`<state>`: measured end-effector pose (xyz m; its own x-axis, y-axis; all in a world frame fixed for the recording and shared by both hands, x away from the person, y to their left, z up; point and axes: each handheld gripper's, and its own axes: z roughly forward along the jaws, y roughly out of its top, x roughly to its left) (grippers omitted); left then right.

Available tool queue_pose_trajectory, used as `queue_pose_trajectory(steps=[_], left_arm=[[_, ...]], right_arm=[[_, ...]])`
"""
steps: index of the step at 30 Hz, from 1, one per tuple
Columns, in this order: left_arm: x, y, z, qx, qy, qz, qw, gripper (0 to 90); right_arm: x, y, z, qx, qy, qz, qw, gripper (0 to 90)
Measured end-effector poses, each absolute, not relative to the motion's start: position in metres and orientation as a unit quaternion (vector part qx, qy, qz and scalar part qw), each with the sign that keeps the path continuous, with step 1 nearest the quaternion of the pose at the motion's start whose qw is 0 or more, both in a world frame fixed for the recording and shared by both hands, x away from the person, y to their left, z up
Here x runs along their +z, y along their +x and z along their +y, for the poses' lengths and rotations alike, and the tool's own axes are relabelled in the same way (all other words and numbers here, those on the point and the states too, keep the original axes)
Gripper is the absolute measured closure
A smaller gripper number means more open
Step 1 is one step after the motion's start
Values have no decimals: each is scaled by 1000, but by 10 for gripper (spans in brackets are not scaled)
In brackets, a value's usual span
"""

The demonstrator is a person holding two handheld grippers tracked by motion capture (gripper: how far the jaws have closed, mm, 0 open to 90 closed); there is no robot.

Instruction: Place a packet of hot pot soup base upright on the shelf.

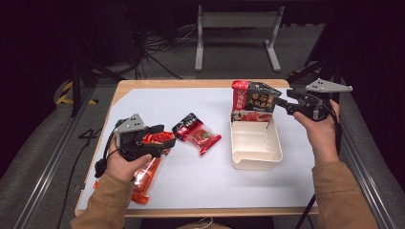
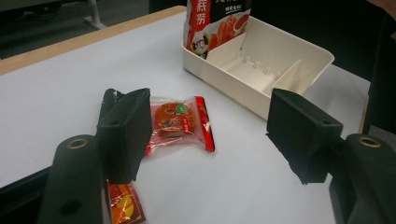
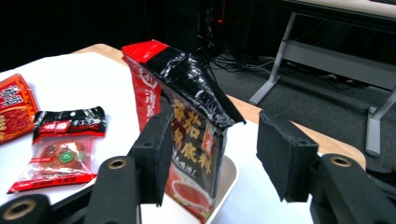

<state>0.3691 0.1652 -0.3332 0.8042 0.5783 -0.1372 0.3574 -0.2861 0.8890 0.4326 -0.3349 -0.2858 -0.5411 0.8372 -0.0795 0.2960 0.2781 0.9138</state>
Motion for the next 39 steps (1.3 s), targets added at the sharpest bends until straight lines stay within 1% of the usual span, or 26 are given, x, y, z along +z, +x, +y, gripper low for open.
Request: queue_pose_trajectory(steps=[3, 10, 13, 22, 28, 29, 39], left_arm=[[-332, 370, 165, 103, 793, 297, 521, 321], [-332, 371, 166, 107, 794, 296, 520, 318], [-332, 371, 167, 106, 791, 298, 523, 317], [-331, 372, 170, 108, 792, 296, 522, 313], [-329, 371, 174, 112, 795, 293, 519, 312], [-328, 372, 176, 117, 796, 288, 519, 312], [-317, 374, 199, 126, 797, 293, 514, 308]], right_arm=[[-285, 423, -336, 474, 383, 740, 283, 423], [-286, 403, -329, 480, 376, 746, 267, 418], [-287, 393, -325, 491, 369, 747, 253, 403], [-295, 371, -313, 493, 355, 759, 233, 367], [-304, 364, -310, 503, 346, 761, 218, 360], [-305, 365, -308, 497, 346, 767, 210, 355], [-311, 364, -303, 486, 335, 781, 204, 344]])
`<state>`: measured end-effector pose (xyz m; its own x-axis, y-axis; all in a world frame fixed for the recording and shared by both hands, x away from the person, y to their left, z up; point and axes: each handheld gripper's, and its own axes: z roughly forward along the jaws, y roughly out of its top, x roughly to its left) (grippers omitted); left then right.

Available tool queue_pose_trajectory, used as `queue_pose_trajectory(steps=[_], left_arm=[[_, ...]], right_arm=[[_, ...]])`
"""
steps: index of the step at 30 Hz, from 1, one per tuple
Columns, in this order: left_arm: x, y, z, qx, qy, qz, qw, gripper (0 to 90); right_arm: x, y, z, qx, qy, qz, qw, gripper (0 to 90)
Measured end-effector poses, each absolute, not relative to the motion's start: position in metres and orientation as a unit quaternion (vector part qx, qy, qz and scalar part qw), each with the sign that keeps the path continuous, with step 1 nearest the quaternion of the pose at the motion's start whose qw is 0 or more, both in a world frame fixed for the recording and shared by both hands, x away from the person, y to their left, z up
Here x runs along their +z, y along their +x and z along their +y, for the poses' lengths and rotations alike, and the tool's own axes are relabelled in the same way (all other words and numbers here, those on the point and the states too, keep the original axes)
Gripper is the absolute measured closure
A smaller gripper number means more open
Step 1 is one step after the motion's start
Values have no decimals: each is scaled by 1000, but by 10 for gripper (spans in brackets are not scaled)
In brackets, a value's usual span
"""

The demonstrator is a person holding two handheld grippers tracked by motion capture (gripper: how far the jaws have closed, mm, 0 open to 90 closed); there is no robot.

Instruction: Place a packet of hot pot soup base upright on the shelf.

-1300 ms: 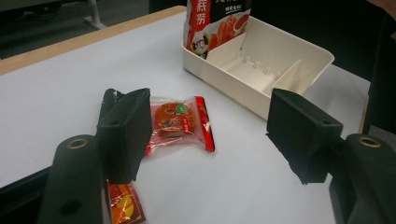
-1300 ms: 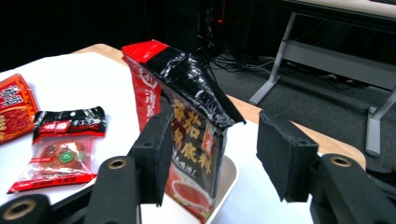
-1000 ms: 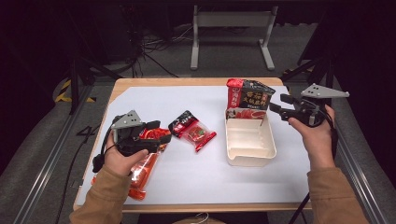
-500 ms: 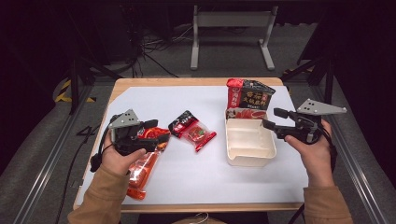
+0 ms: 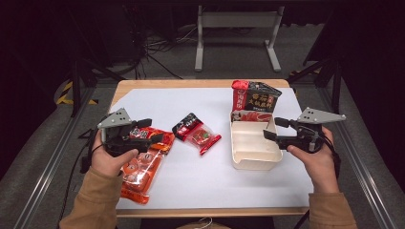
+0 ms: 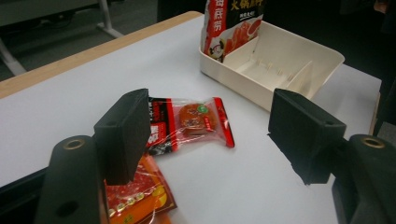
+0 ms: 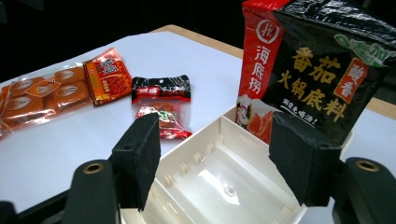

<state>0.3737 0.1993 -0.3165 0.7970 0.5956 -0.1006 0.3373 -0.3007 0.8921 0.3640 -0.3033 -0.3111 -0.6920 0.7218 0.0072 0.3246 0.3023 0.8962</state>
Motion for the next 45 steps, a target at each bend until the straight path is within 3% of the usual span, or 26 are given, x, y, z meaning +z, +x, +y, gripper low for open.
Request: queue_pose_trajectory(steps=[21, 30, 45], left_arm=[[-323, 398, 250, 169, 801, 321, 476, 301], [-340, 414, 274, 180, 780, 362, 478, 376], [-366, 443, 288, 193, 771, 412, 445, 396]], right_arm=[[-318, 365, -292, 484, 302, 800, 189, 373], [-320, 365, -292, 498, 304, 791, 184, 415], [-322, 362, -288, 521, 277, 787, 182, 575]])
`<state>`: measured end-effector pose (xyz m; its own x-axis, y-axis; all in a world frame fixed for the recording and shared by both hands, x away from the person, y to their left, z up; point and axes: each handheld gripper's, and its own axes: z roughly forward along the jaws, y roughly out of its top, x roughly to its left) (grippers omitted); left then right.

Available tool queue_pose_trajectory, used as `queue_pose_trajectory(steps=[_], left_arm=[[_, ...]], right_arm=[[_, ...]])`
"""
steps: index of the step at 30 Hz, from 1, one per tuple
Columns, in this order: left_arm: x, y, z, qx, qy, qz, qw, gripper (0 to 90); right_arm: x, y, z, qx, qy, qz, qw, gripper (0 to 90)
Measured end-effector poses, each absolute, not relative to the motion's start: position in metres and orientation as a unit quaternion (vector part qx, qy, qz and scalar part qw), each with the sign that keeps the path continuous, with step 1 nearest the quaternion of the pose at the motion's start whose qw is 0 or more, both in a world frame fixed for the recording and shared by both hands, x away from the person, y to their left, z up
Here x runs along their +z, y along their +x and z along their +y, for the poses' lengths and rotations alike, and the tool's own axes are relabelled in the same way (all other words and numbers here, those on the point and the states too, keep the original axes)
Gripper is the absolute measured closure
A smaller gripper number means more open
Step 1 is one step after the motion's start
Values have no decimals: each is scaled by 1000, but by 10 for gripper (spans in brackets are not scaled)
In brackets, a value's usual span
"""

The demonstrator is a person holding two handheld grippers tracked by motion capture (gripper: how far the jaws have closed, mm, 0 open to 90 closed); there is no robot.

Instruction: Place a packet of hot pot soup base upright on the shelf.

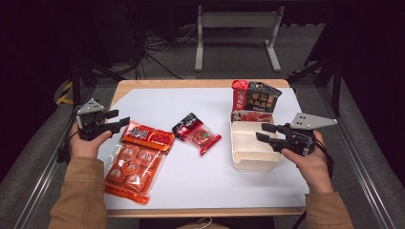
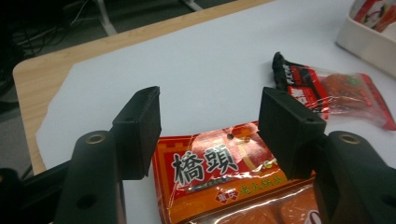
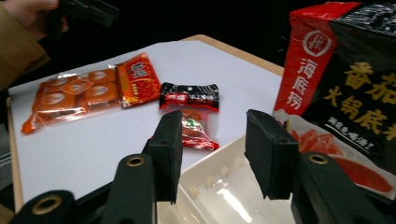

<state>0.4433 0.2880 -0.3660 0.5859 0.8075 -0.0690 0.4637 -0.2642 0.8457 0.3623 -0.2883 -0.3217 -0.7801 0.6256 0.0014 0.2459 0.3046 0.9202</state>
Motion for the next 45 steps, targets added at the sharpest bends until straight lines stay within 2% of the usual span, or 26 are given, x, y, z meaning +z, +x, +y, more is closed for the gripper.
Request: queue_pose_trajectory(steps=[10, 11, 17, 25, 45], left_arm=[[-387, 461, 286, 191, 770, 424, 436, 355], [-394, 465, 288, 184, 768, 435, 432, 353], [-408, 473, 295, 167, 767, 457, 419, 340], [-421, 481, 295, 133, 772, 473, 405, 279], [-445, 495, 291, 92, 787, 481, 375, 250]], right_arm=[[-322, 360, -285, 510, 266, 798, 180, 546], [-322, 360, -283, 502, 265, 803, 183, 503], [-325, 362, -283, 495, 275, 806, 174, 467], [-328, 363, -280, 487, 277, 812, 162, 463], [-333, 364, -277, 485, 270, 820, 143, 459]])
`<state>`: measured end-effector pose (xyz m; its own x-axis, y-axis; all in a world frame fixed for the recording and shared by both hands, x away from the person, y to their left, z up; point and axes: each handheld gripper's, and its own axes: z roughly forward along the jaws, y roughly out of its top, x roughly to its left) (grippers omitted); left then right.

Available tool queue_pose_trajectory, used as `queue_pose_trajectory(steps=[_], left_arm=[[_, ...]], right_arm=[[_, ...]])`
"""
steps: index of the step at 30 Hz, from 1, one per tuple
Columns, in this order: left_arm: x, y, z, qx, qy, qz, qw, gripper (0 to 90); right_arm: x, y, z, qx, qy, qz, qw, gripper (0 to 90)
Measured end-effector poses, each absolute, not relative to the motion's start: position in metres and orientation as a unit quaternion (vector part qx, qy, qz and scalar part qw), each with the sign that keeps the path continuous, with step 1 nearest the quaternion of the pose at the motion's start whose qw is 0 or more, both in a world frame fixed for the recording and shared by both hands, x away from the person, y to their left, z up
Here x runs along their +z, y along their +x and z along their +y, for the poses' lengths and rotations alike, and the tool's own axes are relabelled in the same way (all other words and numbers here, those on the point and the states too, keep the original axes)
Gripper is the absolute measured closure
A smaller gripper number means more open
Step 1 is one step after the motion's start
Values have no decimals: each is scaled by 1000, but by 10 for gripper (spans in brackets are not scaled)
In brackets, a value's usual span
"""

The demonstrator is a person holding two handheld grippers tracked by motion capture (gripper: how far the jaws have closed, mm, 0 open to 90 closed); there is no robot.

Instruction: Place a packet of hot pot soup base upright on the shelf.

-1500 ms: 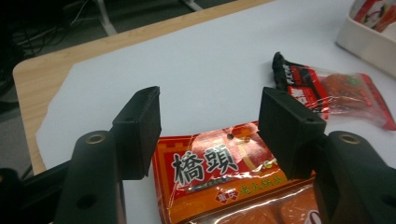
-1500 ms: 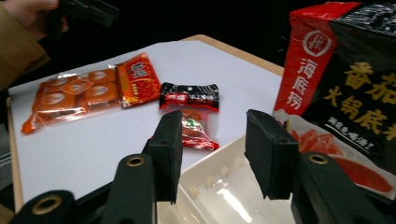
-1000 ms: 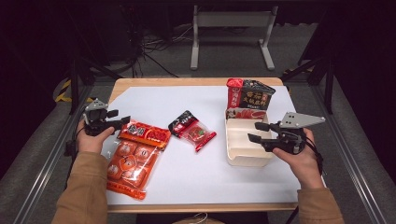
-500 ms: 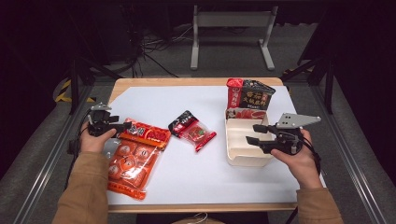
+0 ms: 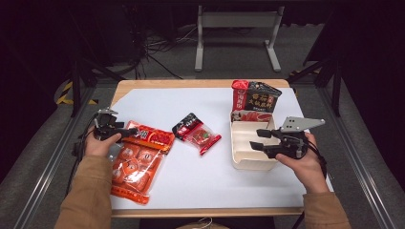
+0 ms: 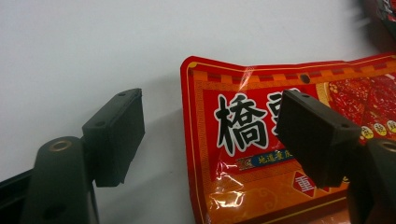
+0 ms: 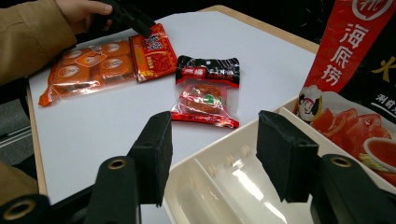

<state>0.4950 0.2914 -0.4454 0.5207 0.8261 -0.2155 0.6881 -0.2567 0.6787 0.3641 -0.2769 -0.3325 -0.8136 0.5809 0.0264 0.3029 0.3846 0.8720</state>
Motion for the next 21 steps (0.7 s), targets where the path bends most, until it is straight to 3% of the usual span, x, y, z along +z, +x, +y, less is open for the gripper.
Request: queue_pose_trajectory(steps=[8, 17, 21], left_arm=[[-450, 497, 288, 75, 798, 464, 377, 298], [-446, 493, 286, 59, 810, 443, 380, 585], [-446, 492, 283, 64, 818, 445, 358, 652]], right_arm=[[-334, 364, -276, 486, 268, 820, 141, 450], [-335, 365, -276, 487, 268, 820, 134, 433], [-335, 365, -276, 488, 268, 820, 132, 432]])
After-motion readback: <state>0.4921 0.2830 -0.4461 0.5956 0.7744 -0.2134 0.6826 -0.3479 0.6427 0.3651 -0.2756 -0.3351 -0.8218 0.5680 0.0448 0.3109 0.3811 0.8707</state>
